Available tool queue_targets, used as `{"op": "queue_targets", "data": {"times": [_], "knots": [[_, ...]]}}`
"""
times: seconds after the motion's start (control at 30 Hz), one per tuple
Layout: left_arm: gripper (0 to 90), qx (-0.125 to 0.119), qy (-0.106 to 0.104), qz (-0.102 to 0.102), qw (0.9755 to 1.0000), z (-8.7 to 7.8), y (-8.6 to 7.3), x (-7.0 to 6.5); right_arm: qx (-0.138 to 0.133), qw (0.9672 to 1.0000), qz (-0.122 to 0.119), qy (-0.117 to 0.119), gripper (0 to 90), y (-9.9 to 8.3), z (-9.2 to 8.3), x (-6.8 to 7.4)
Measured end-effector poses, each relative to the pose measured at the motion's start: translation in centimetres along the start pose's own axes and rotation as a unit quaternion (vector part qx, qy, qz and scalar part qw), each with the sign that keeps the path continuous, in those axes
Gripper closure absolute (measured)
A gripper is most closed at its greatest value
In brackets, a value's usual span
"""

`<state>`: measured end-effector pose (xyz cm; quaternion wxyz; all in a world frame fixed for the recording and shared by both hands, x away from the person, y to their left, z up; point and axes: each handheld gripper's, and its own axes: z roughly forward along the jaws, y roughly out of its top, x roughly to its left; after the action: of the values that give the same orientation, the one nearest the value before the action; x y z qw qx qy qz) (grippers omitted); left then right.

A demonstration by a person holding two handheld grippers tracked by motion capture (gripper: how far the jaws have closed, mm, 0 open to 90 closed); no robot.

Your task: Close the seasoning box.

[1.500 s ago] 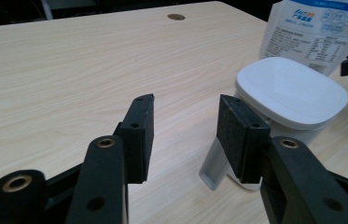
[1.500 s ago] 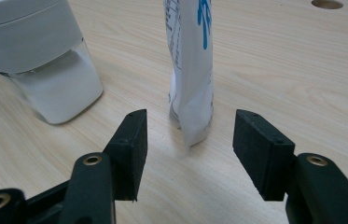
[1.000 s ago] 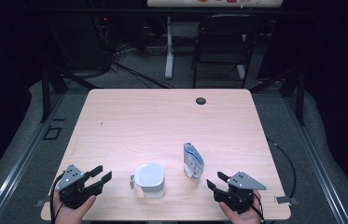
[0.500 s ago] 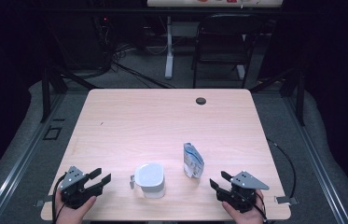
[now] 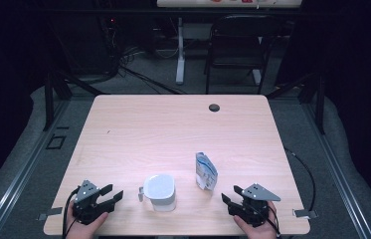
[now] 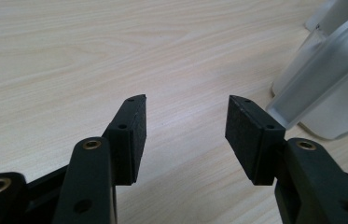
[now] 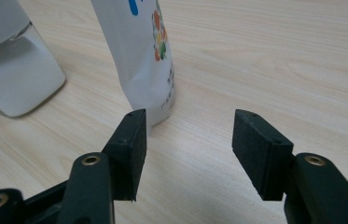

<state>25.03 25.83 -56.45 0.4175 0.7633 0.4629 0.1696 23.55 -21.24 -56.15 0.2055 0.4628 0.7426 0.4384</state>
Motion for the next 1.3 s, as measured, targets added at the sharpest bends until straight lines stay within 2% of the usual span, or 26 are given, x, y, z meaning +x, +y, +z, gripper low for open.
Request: {"op": "queue_targets", "data": {"times": [0.13, 0.33, 0.4, 0.43, 0.63, 1.17, 1.3], "knots": [[47.2, -0.001, 0.003, 0.000, 1.0000, 0.2, -0.2, 0.1, 0.009, 0.9999, -0.007, -0.002, 45.1, -0.2, 0.3, 0.1], [46.8, 0.007, 0.004, -0.002, 1.0000, 0.4, -0.4, 0.1, 0.011, 0.9999, -0.004, 0.002, 45.0, -0.5, 0.7, 0.4], [46.7, 0.012, 0.002, -0.006, 0.9999, 0.4, -0.4, 0.0, 0.017, 0.9998, -0.009, 0.003, 44.8, -0.5, 0.8, 0.5], [46.5, 0.006, 0.002, -0.006, 1.0000, 0.5, -0.4, -0.1, 0.018, 0.9998, -0.013, 0.003, 44.8, -0.5, 0.9, 0.6], [45.0, 0.007, 0.005, -0.005, 0.9999, 0.7, -0.5, -0.1, 0.021, 0.9995, -0.022, 0.010, 44.7, -0.7, 1.2, 1.3], [41.5, 0.000, 0.036, -0.020, 0.9992, 0.5, -0.7, 0.7, 0.032, 0.9990, -0.028, 0.012, 44.1, -0.9, 1.6, 1.8], [41.5, -0.003, 0.037, -0.022, 0.9991, 0.4, -0.6, 0.8, 0.030, 0.9991, -0.027, 0.011, 44.0, -0.9, 1.6, 1.7]]}}
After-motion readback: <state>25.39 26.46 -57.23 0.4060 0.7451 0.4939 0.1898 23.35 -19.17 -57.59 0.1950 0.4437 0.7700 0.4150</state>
